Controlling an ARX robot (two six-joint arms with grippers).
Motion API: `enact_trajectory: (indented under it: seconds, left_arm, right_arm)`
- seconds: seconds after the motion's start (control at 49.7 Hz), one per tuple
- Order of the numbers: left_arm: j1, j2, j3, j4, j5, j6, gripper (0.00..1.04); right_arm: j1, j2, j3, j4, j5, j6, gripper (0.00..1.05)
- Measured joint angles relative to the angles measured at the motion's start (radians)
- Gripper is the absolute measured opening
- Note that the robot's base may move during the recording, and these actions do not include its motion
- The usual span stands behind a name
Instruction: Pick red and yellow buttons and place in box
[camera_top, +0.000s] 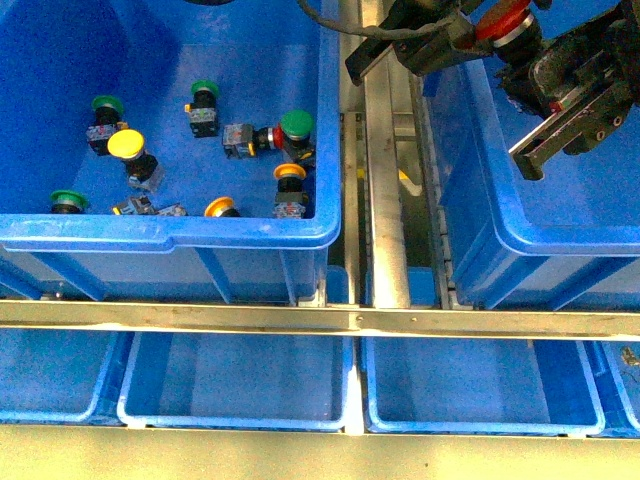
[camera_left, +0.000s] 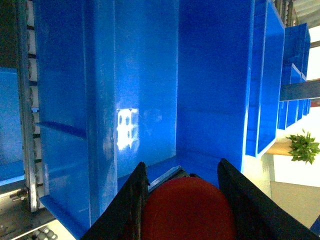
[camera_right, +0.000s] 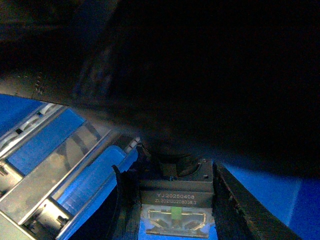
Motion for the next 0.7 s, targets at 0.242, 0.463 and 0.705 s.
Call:
enact_trajectory:
  seconds: [0.242,0.463,0.705]
  left_arm:
    - [0.008,0.0,-0.003,0.012,-0.01,0.026,0.59]
    - [0.021,0.0,-0.017,0.035,-0.027,0.058,0.88]
    - [0.047,-0.029,-0.067,0.069,-0.031,0.092,0.97]
  right_arm:
    - [-0.003,-0.003,0.0,-0.004,0.001,0.047,0.31]
    - [-0.004,-0.011,0.0,-0.01,0.005,0.07,0.31]
    - [0.003,-0.015,0.0,-0.015,0.001,0.072,0.31]
